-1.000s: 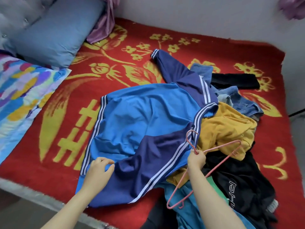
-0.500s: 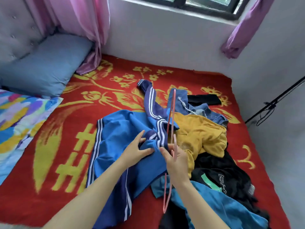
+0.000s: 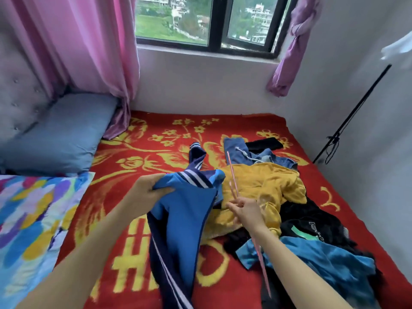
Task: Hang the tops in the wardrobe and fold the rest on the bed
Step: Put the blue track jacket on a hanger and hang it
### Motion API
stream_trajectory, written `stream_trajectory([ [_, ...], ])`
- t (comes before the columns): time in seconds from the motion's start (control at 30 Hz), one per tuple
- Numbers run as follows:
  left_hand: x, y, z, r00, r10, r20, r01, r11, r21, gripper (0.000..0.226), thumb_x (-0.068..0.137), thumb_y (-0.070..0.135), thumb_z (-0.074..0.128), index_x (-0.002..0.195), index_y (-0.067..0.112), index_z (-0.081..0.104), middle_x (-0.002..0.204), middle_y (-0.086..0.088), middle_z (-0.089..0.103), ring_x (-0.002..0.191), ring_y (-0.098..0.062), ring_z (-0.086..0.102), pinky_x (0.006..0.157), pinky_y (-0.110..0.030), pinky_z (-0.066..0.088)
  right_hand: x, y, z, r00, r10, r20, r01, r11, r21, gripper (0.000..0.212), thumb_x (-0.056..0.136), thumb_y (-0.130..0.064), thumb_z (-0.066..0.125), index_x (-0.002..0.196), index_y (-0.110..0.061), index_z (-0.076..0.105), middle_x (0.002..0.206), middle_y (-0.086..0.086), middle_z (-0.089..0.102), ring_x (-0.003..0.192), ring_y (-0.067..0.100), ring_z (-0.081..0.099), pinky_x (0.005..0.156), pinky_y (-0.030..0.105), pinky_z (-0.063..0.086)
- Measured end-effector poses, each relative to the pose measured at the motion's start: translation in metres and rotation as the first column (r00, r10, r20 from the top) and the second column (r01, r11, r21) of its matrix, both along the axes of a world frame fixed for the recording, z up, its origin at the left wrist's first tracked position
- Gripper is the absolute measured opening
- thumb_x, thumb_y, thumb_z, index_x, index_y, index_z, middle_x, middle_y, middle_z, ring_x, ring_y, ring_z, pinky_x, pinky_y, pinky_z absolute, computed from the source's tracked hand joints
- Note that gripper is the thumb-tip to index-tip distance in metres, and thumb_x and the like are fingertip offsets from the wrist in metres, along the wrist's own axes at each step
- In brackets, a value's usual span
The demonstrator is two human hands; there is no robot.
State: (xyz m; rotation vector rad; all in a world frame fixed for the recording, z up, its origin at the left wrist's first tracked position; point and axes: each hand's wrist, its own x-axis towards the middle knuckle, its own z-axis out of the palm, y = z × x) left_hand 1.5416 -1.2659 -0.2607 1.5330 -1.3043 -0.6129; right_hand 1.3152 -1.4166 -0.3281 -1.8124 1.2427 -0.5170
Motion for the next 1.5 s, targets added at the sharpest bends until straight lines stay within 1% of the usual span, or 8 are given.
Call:
stream_trajectory([
  [0.1, 0.020, 0.029, 0.034, 0.993, 0.037, 0.112, -0.039, 0.999, 0.009, 0.023, 0.072, 0.041, 0.064, 0.080, 0.020, 0.062, 0.072, -0.004, 0.061, 0.067, -0.011, 0.051, 0.063, -0.030, 0.042, 0.029, 0.000, -0.023, 0.972, 0.116, -0.206, -0.132, 0.989, -0.068, 0.026, 0.082, -0.032, 0.070, 0.100, -0.013, 0.066, 0.085, -0.005, 0.066, 0.071, 0.001, 0.060, 0.069, 0.024, 0.042],
  [0.23, 0.035, 0.057, 0.061, 0.968, 0.147, 0.202, -0.146, 0.989, -0.017, 0.038, 0.061, 0.054, 0.054, 0.081, 0.021, 0.058, 0.070, 0.002, 0.056, 0.063, -0.005, 0.046, 0.062, -0.030, 0.041, 0.082, 0.019, -0.040, 0.972, 0.222, -0.082, -0.230, 0.968, -0.103, 0.050, 0.076, -0.028, 0.076, 0.120, -0.009, 0.062, 0.115, 0.005, 0.067, 0.109, 0.016, 0.060, 0.085, 0.022, 0.042],
  [0.4, 0.040, 0.092, 0.090, 0.941, 0.269, 0.203, -0.265, 0.963, -0.049, 0.042, 0.060, 0.051, 0.057, 0.074, 0.012, 0.061, 0.071, -0.016, 0.056, 0.064, -0.009, 0.048, 0.060, -0.028, 0.040, 0.145, 0.042, -0.058, 0.935, 0.355, 0.019, -0.354, 0.935, -0.032, 0.030, 0.069, -0.023, 0.075, 0.079, -0.046, 0.059, 0.094, -0.008, 0.071, 0.092, 0.015, 0.065, 0.079, 0.032, 0.048],
  [0.57, 0.068, 0.128, 0.114, 0.881, 0.452, 0.141, -0.438, 0.891, -0.117, 0.005, 0.073, 0.035, 0.068, 0.076, 0.032, 0.066, 0.072, -0.004, 0.061, 0.064, -0.008, 0.052, 0.064, -0.025, 0.042, 0.156, 0.019, -0.015, 0.921, 0.389, 0.000, -0.388, 0.917, -0.097, 0.035, 0.072, -0.010, 0.076, 0.055, -0.029, 0.052, 0.064, -0.002, 0.058, 0.070, 0.018, 0.056, 0.069, 0.033, 0.044],
  [0.63, 0.082, 0.138, 0.119, 0.807, 0.566, 0.165, -0.538, 0.822, -0.187, 0.028, 0.080, 0.017, 0.069, 0.071, 0.043, 0.067, 0.069, 0.000, 0.062, 0.064, -0.004, 0.053, 0.063, -0.019, 0.044, 0.149, -0.004, 0.029, 0.915, 0.404, 0.001, -0.398, 0.901, -0.173, 0.026, 0.070, -0.006, 0.077, 0.059, -0.020, 0.058, 0.062, -0.002, 0.056, 0.065, 0.014, 0.053, 0.066, 0.029, 0.042],
  [0.97, 0.079, 0.100, 0.145, 0.711, 0.690, 0.136, -0.612, 0.702, -0.365, 0.006, 0.082, 0.001, 0.058, 0.082, 0.007, 0.059, 0.064, -0.002, 0.052, 0.046, 0.011, 0.046, 0.048, -0.006, 0.035, 0.088, -0.035, 0.254, 0.863, 0.287, 0.415, -0.140, 0.926, -0.350, 0.031, 0.072, 0.013, 0.063, 0.057, -0.011, 0.050, 0.032, -0.014, 0.044, 0.031, -0.001, 0.041, 0.036, 0.007, 0.028],
  [1.3, 0.070, 0.056, -0.033, 0.733, 0.667, 0.136, -0.680, 0.716, 0.155, 0.017, 0.061, 0.023, 0.044, 0.063, 0.009, 0.054, 0.068, -0.021, 0.059, 0.071, -0.017, 0.048, 0.057, -0.033, 0.030, 0.092, -0.019, 0.131, 0.952, 0.164, 0.259, -0.221, 0.953, 0.206, 0.033, 0.074, 0.010, 0.058, 0.056, -0.013, 0.041, 0.047, 0.000, 0.031, 0.031, 0.008, 0.025, 0.034, 0.014, 0.017],
  [1.5, 0.043, 0.046, -0.112, 0.721, 0.675, 0.157, -0.670, 0.621, 0.406, 0.026, 0.077, -0.003, 0.050, 0.077, 0.020, 0.062, 0.082, -0.009, 0.063, 0.090, -0.035, 0.058, 0.071, -0.037, 0.044, 0.092, -0.014, 0.104, 0.976, 0.107, 0.192, -0.167, 0.928, 0.332, 0.027, 0.078, 0.006, 0.058, 0.062, -0.010, 0.042, 0.043, 0.001, 0.034, 0.030, 0.010, 0.027, 0.048, 0.025, 0.023],
])
